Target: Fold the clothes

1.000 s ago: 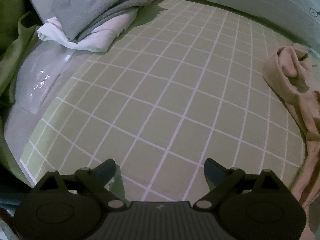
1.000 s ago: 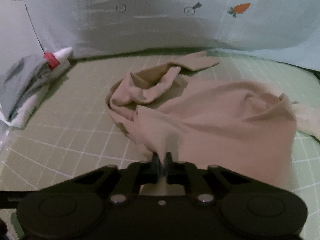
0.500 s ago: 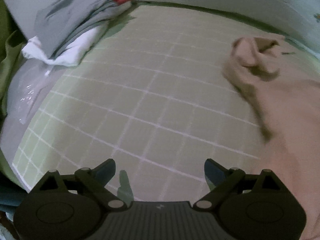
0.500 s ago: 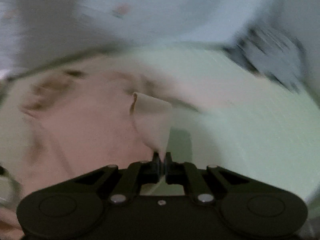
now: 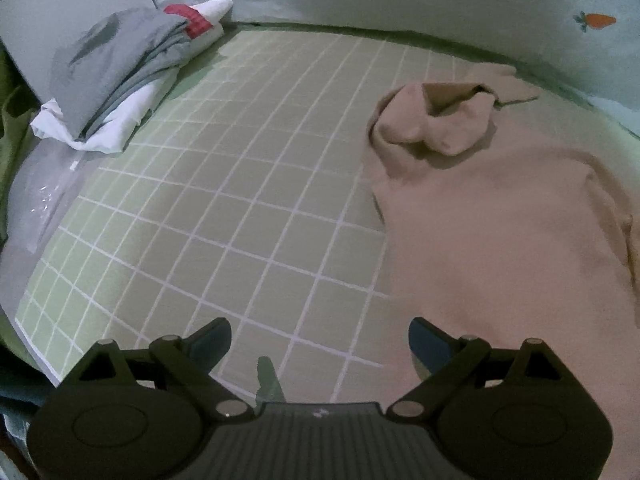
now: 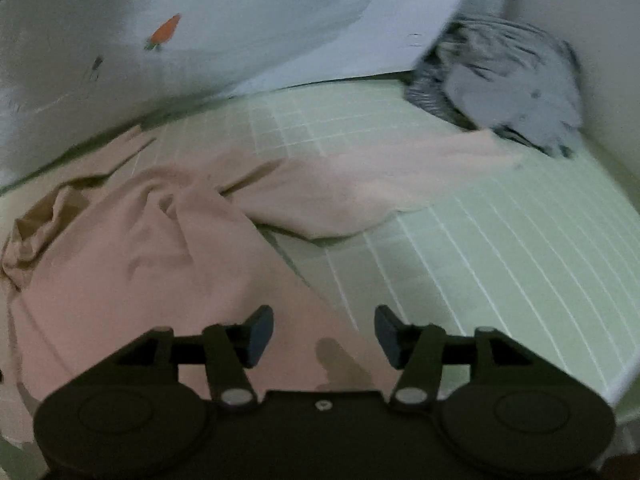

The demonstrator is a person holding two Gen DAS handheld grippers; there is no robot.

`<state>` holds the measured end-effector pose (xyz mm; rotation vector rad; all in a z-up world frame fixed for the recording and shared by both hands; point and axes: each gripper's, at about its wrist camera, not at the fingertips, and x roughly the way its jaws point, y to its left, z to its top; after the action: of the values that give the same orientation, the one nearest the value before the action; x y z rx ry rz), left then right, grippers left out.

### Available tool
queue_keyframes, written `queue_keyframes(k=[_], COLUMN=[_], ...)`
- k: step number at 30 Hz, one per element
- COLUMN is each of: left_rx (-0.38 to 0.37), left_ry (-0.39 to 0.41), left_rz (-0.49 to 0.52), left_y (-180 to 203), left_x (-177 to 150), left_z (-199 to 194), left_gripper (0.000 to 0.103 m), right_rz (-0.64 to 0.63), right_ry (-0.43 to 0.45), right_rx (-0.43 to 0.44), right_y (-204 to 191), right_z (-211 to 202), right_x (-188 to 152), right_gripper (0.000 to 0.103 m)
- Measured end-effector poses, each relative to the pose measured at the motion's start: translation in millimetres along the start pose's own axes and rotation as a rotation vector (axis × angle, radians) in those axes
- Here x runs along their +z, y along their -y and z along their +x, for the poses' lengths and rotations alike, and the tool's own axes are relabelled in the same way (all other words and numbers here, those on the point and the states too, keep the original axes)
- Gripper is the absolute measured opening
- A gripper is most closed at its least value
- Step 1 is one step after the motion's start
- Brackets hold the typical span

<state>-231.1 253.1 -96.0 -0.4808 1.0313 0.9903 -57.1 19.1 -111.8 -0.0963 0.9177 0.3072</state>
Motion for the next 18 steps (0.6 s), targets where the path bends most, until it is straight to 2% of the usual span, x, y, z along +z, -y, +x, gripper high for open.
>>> queue_keyframes(k=[2,4,6,8,9,11,15,17,18], left_rx=[0.003,0.007,0.012,0.016,0.018,0.018,0.021,0.022,0.012], left_ry=[0.002,0.005,0.008,0.012,0.015,0.024,0.046,0.054,0.058], left_rz=[-0.017,-0.033,-0.046,-0.053,-0.054,-0.054,-0.066,-0.071,-0.063], left_y=[2,5,7,11,12,15,16,16,18], left_x=[1,4,8,12,14,21,36,47,55], left_z=[-3,-5,-6,-6,-6,-7,-6,-3,1], left_gripper=[0.095,0.095,0.095,0.095,0.095,0.095,0.095,0.095,0.095], right_rz=[-0.032,-0.037,-0.08,-0.152,-0.177,-0.209,-0.126,-0.1,-0.09], right_ry=[-0.042,-0.088,-0.095,-0.092,-0.093,-0.095,-0.119,-0.122,-0.104], right_rx=[0.033,0.078,0.104,0.116,0.12,0.12,0.089,0.081,0.066], right_y=[2,6,6,3,4,8,34,40,41], right_z=[16,28,29,28,28,27,21,19,17], right_x=[2,4,-1,-2,-2,0,5,9,14], right_gripper=[0.058,0.052,0.05,0.027,0.003,0.001,0.001,0.002,0.006])
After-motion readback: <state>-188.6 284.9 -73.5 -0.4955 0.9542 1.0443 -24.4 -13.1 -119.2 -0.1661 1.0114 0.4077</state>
